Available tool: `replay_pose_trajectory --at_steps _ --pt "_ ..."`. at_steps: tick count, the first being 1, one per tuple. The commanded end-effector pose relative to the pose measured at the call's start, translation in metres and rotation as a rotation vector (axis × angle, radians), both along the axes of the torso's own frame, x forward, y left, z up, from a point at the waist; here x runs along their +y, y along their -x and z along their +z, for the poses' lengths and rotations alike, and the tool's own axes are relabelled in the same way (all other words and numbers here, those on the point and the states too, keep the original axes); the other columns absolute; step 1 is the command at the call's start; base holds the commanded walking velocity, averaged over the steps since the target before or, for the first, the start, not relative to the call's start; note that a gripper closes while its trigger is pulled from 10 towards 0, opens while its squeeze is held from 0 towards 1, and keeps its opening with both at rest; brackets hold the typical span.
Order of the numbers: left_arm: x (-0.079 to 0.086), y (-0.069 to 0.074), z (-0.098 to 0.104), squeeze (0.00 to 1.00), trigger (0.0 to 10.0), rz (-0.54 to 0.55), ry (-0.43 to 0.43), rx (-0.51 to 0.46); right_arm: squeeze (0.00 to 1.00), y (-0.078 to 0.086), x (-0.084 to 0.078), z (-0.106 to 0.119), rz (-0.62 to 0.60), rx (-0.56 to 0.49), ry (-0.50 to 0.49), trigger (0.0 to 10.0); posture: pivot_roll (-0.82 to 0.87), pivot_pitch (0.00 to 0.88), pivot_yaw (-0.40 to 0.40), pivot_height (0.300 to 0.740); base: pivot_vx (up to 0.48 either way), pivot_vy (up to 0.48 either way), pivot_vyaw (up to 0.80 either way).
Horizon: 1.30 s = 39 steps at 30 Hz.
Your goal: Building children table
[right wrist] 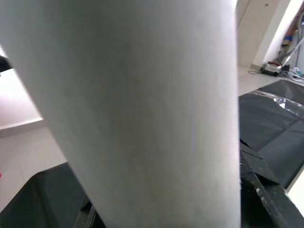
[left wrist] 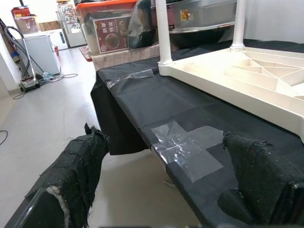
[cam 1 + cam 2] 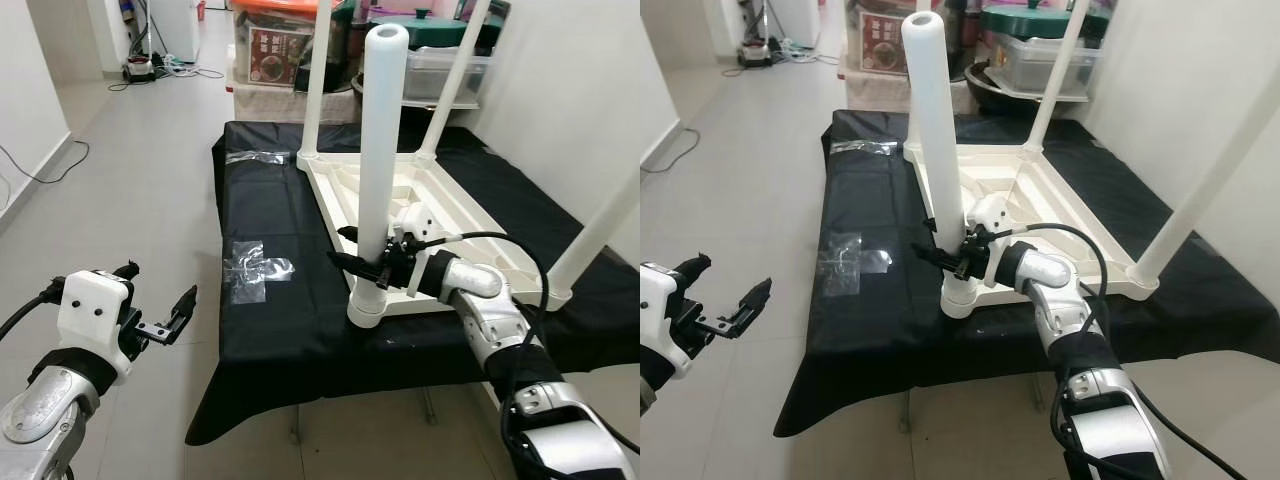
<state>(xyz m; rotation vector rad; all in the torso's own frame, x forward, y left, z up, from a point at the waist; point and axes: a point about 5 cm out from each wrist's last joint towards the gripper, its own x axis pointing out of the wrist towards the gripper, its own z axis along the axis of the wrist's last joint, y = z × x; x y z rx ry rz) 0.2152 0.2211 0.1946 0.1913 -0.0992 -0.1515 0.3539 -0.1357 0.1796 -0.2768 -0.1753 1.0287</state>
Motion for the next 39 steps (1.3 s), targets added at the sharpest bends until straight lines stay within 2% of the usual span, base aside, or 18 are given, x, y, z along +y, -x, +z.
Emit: replay_pose_trajectory --at_steps 1,4,5,9,11,14,23,25,26,32,39 --pt "0.001 0.0 -0.002 0.0 10.0 0.004 0.011 0.018 0.0 0.001 0.005 -0.013 0.013 0.071 -0.009 0.0 0.17 0.0 -0.115 0.74 0.0 0.0 0.0" --pt "0.0 0.0 -0.003 0.0 10.0 0.002 0.011 0.022 0.0 0.001 0.008 -0.016 0.01 0.115 -0.043 0.0 0.17 0.0 -0.114 0.74 0.0 0.0 0.0" --pt "0.0 0.001 -0.002 0.0 10.0 0.001 0.014 0.022 0.0 0.004 0.014 -0.016 0.03 0.189 -0.122 0.0 0.17 0.0 -0.115 0.74 0.0 0.0 0.0" --pt "0.0 0.001 -0.002 0.0 10.0 0.0 0.016 0.022 0.0 0.005 0.016 -0.016 0.039 0.21 -0.148 0.0 0.17 0.0 -0.115 0.74 0.0 0.0 0.0" --pt "0.0 0.0 -0.002 0.0 10.0 0.0 0.017 0.022 0.0 0.015 0.027 -0.013 0.1 0.209 -0.174 0.0 0.17 0.0 -0.11 0.74 0.0 0.0 0.0" --pt "0.0 0.0 -0.002 0.0 10.0 0.0 0.017 0.022 0.0 0.019 0.03 -0.013 0.116 0.201 -0.175 0.0 0.17 0.0 -0.11 0.74 0.0 0.0 0.0" --pt "0.0 -0.002 -0.004 0.0 10.0 0.004 0.002 0.026 0.0 0.013 0.025 -0.021 0.075 0.134 -0.088 0.0 0.17 0.0 -0.113 0.74 0.0 0.0 0.0" --pt "0.0 -0.002 -0.004 0.0 10.0 0.005 0.0 0.028 0.0 0.012 0.022 -0.022 0.073 0.115 -0.051 0.0 0.17 0.0 -0.113 0.74 0.0 0.0 0.0" --pt "0.0 -0.002 -0.005 0.0 10.0 0.005 -0.001 0.031 0.0 0.009 0.016 -0.021 0.065 0.102 0.003 0.0 0.17 0.0 -0.113 0.74 0.0 0.0 0.0" --pt "-0.003 -0.003 -0.007 0.0 10.0 -0.001 0.012 0.036 0.0 0.007 0.01 -0.017 0.067 0.105 0.066 0.0 0.16 0.0 -0.118 0.74 0.0 0.0 0.0" --pt "-0.004 -0.003 -0.007 0.0 10.0 -0.003 0.027 0.035 0.0 0.008 0.013 -0.022 0.076 0.152 0.042 0.0 0.16 0.0 -0.122 0.74 0.0 0.0 0.0"
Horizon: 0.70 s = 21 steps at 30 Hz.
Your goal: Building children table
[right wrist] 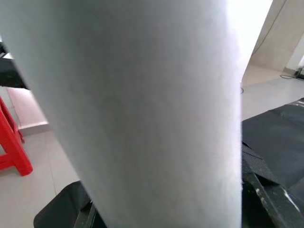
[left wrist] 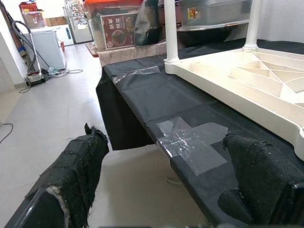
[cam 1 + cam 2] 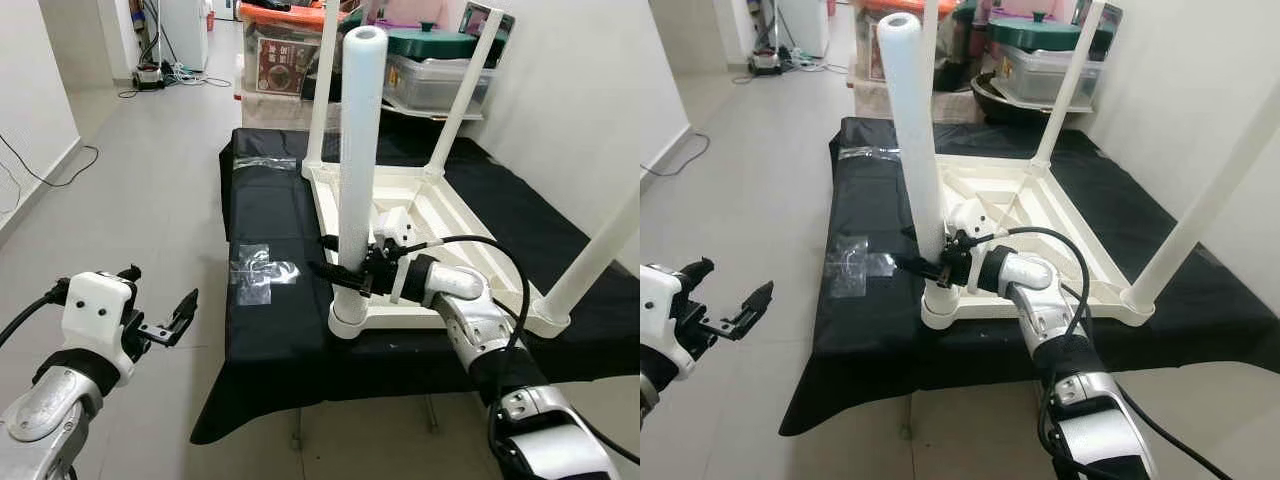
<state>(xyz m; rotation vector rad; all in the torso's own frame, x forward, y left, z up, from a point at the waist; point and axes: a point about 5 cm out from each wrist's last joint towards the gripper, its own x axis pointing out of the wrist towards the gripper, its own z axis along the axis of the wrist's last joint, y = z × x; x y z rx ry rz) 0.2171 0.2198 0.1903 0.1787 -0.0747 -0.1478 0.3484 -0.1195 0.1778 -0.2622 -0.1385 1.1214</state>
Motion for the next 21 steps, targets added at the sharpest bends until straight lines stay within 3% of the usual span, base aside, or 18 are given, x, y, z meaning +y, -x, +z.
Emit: replay_pose_trajectory --at_steps 1,9,13,15,16,17,19,20,21 --pt "-0.003 -0.001 -0.003 0.0 10.0 -0.008 0.018 0.01 0.0 0.003 -0.002 -0.022 -0.006 0.122 0.017 0.0 0.17 0.0 -0.123 0.74 0.0 0.0 0.0" --pt "-0.002 0.001 -0.002 0.0 10.0 -0.003 0.028 0.009 0.0 0.009 0.001 -0.035 -0.017 0.235 -0.055 0.0 0.17 0.0 -0.125 0.74 0.0 0.0 0.0" --pt "-0.001 0.001 -0.001 0.0 10.0 0.001 0.038 0.002 0.0 0.009 0.004 -0.045 -0.146 0.31 -0.12 0.0 0.17 0.0 -0.126 0.74 0.0 0.0 0.0" --pt "-0.001 0.001 -0.001 0.0 10.0 0.001 0.038 0.002 0.0 0.009 0.004 -0.045 -0.146 0.31 -0.12 0.0 0.17 0.0 -0.126 0.74 0.0 0.0 0.0" --pt "-0.002 0.001 -0.001 0.0 10.0 0.001 0.039 0.001 0.0 0.008 0.005 -0.047 -0.191 0.311 -0.123 0.0 0.17 0.0 -0.126 0.74 0.0 0.0 0.0" --pt "-0.002 0.001 -0.001 0.0 10.0 0.002 0.041 0.001 0.0 0.005 0.004 -0.057 -0.374 0.359 -0.138 0.0 0.17 0.0 -0.126 0.74 0.0 0.0 0.0" --pt "-0.002 0.001 -0.001 0.0 10.0 0.002 0.041 0.001 0.0 0.005 0.004 -0.057 -0.374 0.359 -0.138 0.0 0.17 0.0 -0.126 0.74 0.0 0.0 0.0" --pt "-0.001 0.001 -0.001 0.0 10.0 0.005 0.041 0.001 0.0 0.0 -0.004 -0.066 -0.617 0.385 -0.137 0.0 0.17 0.0 -0.121 0.74 0.0 0.0 0.0" --pt "-0.001 0.001 -0.001 0.0 10.0 0.005 0.041 0.001 0.0 0.0 -0.004 -0.066 -0.617 0.385 -0.137 0.0 0.17 0.0 -0.121 0.74 0.0 0.0 0.0"
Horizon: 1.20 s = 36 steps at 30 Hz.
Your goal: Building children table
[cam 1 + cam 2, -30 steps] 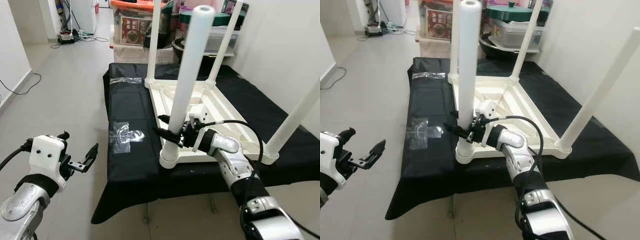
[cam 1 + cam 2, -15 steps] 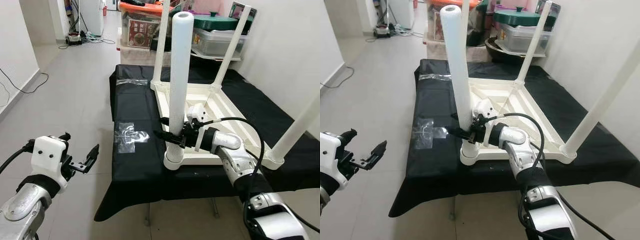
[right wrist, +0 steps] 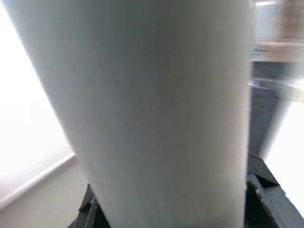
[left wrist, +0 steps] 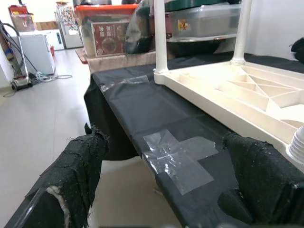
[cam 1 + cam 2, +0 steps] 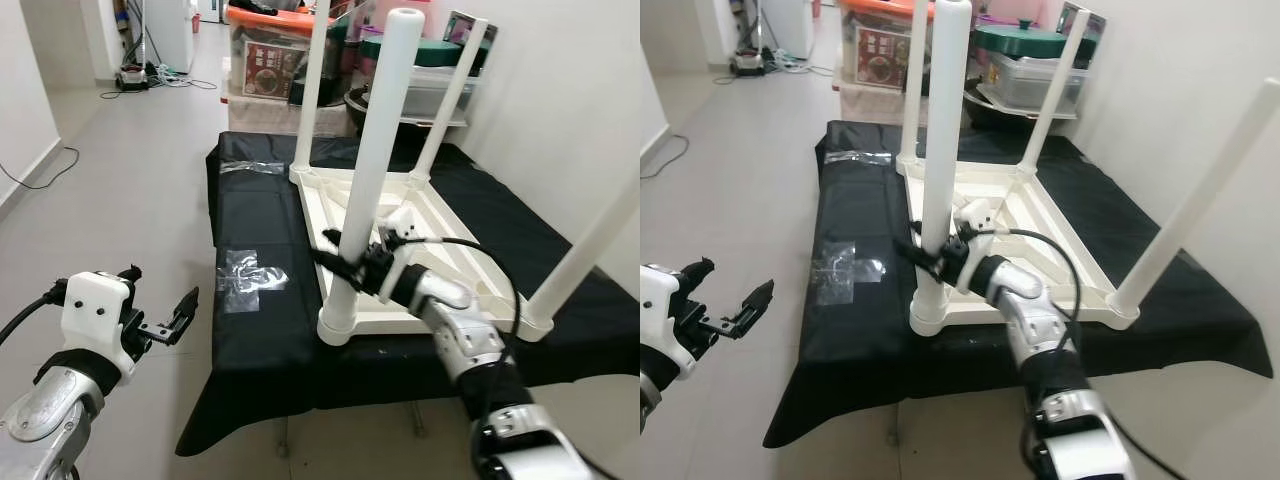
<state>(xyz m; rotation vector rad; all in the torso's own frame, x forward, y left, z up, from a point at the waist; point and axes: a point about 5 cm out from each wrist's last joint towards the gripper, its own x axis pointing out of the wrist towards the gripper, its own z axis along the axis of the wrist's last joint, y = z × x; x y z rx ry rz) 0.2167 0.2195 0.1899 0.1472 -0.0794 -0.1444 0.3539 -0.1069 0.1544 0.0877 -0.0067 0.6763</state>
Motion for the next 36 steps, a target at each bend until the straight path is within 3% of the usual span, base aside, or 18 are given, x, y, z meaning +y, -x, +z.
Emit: replay_pose_trajectory --at_steps 1,2,3,4,5,6,7,8,20,21,22,23,24,25,30,36 --pt "0.0 0.001 0.0 0.0 10.0 0.004 0.009 0.003 0.0 0.004 -0.022 -0.046 -0.252 0.196 0.133 0.0 0.17 0.0 -0.121 0.74 0.0 0.0 0.0" --pt "0.0 0.001 0.0 0.0 10.0 0.008 0.005 0.001 0.0 0.002 -0.034 -0.047 -0.433 0.207 0.164 0.0 0.17 0.0 -0.124 0.74 0.0 0.0 0.0" --pt "0.0 0.001 0.0 0.0 10.0 0.008 0.005 0.001 0.0 0.002 -0.034 -0.047 -0.433 0.207 0.164 0.0 0.17 0.0 -0.124 0.74 0.0 0.0 0.0" --pt "0.0 0.001 0.001 0.0 10.0 0.012 0.004 -0.002 0.0 0.004 -0.042 -0.044 -0.583 0.196 0.181 0.0 0.17 0.0 -0.126 0.74 0.0 0.0 0.0" --pt "0.0 0.001 0.001 0.0 10.0 0.012 0.004 -0.002 0.0 0.004 -0.042 -0.044 -0.583 0.196 0.181 0.0 0.17 0.0 -0.126 0.74 0.0 0.0 0.0" --pt "0.0 0.001 0.001 0.0 10.0 0.017 0.005 -0.005 0.0 0.007 -0.046 -0.041 -0.687 0.206 0.173 0.0 0.17 0.0 -0.123 0.74 0.0 0.0 0.0" --pt "0.0 0.001 0.001 0.0 10.0 0.017 0.005 -0.005 0.0 0.007 -0.046 -0.041 -0.687 0.206 0.173 0.0 0.17 0.0 -0.123 0.74 0.0 0.0 0.0" --pt "0.0 0.002 0.001 0.0 10.0 0.018 0.007 -0.006 0.0 0.011 -0.048 -0.038 -0.762 0.202 0.171 0.0 0.17 0.0 -0.118 0.74 0.0 0.0 0.0" --pt "-0.003 -0.004 -0.002 0.0 10.0 0.01 0.009 0.002 0.0 0.018 -0.034 -0.043 -0.784 0.301 0.156 0.0 0.15 0.0 -0.113 0.74 0.0 0.0 0.0" --pt "-0.004 -0.004 -0.003 0.0 10.0 0.008 0.008 0.004 0.0 0.019 -0.032 -0.042 -0.783 0.306 0.154 3.6 0.15 0.0 -0.113 0.74 0.0 0.0 0.0" --pt "-0.004 -0.004 -0.003 0.0 10.0 0.008 0.008 0.004 0.0 0.019 -0.032 -0.042 -0.783 0.306 0.154 3.6 0.15 0.0 -0.113 0.74 0.0 0.0 0.0" --pt "-0.005 -0.004 -0.003 0.0 10.0 0.006 0.005 0.006 0.0 0.019 -0.03 -0.041 -0.782 0.307 0.145 8.4 0.14 0.0 -0.112 0.74 0.0 0.0 0.0" --pt "-0.005 -0.004 -0.003 0.0 10.0 0.006 0.005 0.006 0.0 0.019 -0.03 -0.041 -0.782 0.307 0.145 8.4 0.14 0.0 -0.112 0.74 0.0 0.0 0.0" --pt "-0.005 -0.004 -0.004 0.0 10.0 0.003 0.002 0.008 0.0 0.02 -0.027 -0.038 -0.782 0.305 0.139 10.0 0.14 0.0 -0.11 0.74 0.0 0.0 0.0" --pt "-0.005 -0.004 -0.004 0.0 10.0 0.002 0.0 0.008 0.0 0.021 -0.027 -0.037 -0.788 0.305 0.135 10.0 0.14 0.0 -0.11 0.74 0.0 0.0 0.0" --pt "-0.005 -0.005 -0.003 0.0 10.0 -0.002 -0.011 0.01 0.0 0.024 -0.027 -0.028 -0.799 0.292 0.024 10.0 0.14 0.0 -0.105 0.74 0.0 0.0 0.0"
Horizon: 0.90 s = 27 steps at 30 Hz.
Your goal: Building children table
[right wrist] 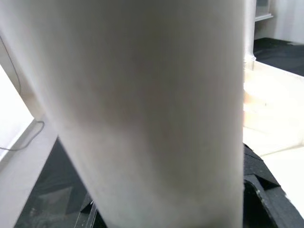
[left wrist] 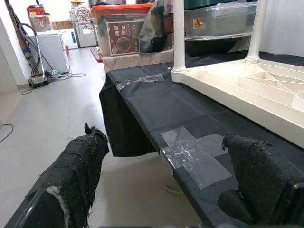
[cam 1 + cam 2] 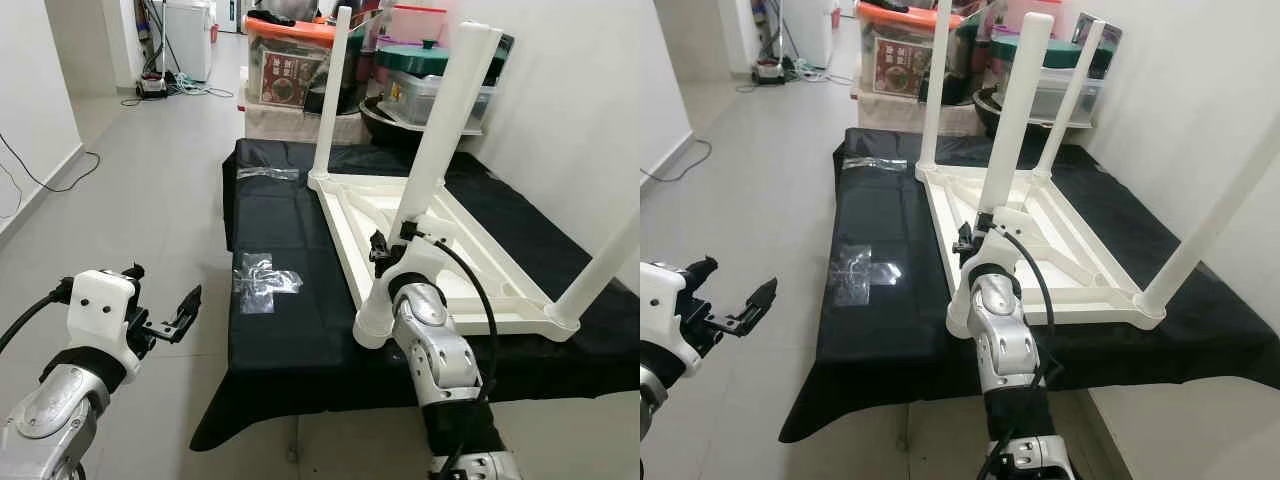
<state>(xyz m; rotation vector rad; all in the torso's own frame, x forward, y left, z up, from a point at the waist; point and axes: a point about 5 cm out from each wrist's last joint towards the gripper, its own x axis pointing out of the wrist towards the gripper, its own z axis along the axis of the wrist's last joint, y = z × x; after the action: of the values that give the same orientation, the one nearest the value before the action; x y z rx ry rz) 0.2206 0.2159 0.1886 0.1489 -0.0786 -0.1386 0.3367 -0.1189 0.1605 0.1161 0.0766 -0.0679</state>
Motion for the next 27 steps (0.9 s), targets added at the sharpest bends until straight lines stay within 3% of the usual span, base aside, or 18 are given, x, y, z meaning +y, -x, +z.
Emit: replay_pose_trajectory --at_steps 1,11,22,23,24,25,27 --pt "-0.001 -0.001 -0.002 0.0 10.0 -0.009 -0.011 0.01 0.0 0.007 -0.016 -0.031 -0.055 0.135 -0.059 10.0 0.14 0.0 -0.105 0.74 0.0 0.0 0.0" --pt "0.0 -0.002 -0.002 0.0 10.0 -0.012 -0.017 0.009 0.0 0.017 -0.024 -0.029 0.05 0.021 -0.011 10.0 0.14 0.0 -0.096 0.74 0.0 0.0 0.0" --pt "0.003 -0.002 0.0 0.0 10.0 -0.014 -0.026 0.007 0.0 0.018 -0.018 -0.027 0.083 -0.002 -0.022 10.0 0.15 0.0 -0.092 0.74 0.0 0.0 0.0" --pt "0.003 -0.002 0.0 0.0 10.0 -0.014 -0.027 0.007 0.67 0.019 -0.017 -0.026 0.085 -0.013 -0.033 10.0 0.15 0.0 -0.092 0.74 0.0 0.0 0.0" --pt "0.003 -0.002 0.0 0.0 10.0 -0.014 -0.027 0.007 0.67 0.019 -0.017 -0.026 0.085 -0.013 -0.033 10.0 0.15 0.0 -0.092 0.74 0.0 0.0 0.0" --pt "0.003 -0.002 0.0 0.0 10.0 -0.014 -0.029 0.007 1.0 0.019 -0.016 -0.023 0.09 -0.031 -0.042 10.0 0.15 0.0 -0.09 0.74 0.0 0.0 0.0" --pt "0.003 -0.002 0.001 0.0 10.0 -0.016 -0.029 0.006 1.0 0.019 -0.015 -0.018 0.1 -0.057 -0.053 10.0 0.15 0.0 -0.089 0.74 0.0 0.0 0.0"
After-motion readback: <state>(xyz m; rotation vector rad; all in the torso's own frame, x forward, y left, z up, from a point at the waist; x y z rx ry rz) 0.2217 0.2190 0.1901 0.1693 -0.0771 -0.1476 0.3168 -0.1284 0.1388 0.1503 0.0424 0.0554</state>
